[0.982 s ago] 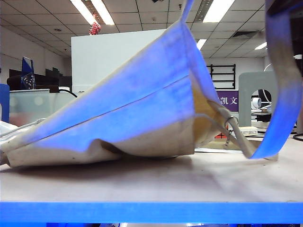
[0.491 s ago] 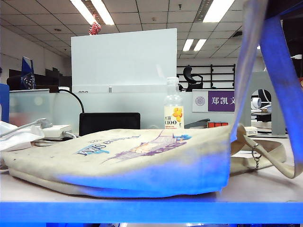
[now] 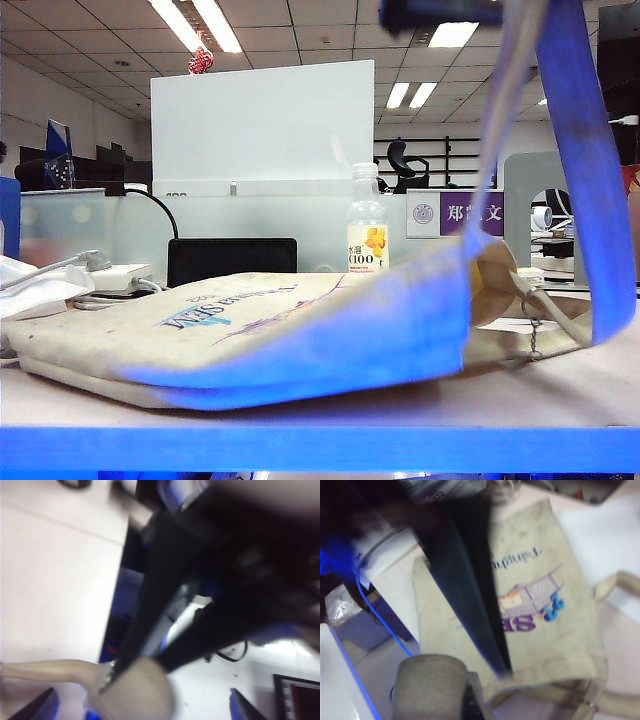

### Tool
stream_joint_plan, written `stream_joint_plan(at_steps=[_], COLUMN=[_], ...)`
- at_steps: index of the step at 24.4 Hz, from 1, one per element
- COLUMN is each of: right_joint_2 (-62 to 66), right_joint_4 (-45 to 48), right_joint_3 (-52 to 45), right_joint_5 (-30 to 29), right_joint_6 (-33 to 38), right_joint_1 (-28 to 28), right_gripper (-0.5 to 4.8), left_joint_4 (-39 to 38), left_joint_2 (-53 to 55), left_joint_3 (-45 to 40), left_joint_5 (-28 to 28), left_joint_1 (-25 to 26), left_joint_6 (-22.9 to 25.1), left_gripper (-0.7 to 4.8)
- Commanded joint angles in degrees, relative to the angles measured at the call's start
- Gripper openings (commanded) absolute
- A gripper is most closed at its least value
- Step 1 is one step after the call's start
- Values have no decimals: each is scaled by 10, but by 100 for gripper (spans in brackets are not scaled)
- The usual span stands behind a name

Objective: Take the glasses case out of the canvas bag and put it on the table.

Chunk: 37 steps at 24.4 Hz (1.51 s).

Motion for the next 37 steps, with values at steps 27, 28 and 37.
stream_joint_plan(at_steps=[27,28,37], right_joint_2=[-5,-7,-19], right_joint_4=[-44,-47,-74], right_joint_3=[86,86,85], right_joint_5=[-56,-55,-14], right_joint_6=[-38,-39,-49], right_joint_1=[0,0,0], right_gripper=[111,153,247], left_joint_4=[18,18,142], left_joint_2=[61,59,-19], left_joint_3=[1,1,1], left_joint_5=[7,5,-2], left_joint_1=[12,19,101], left_joint_6=[27,27,-68], left_gripper=[-6,-6,-6])
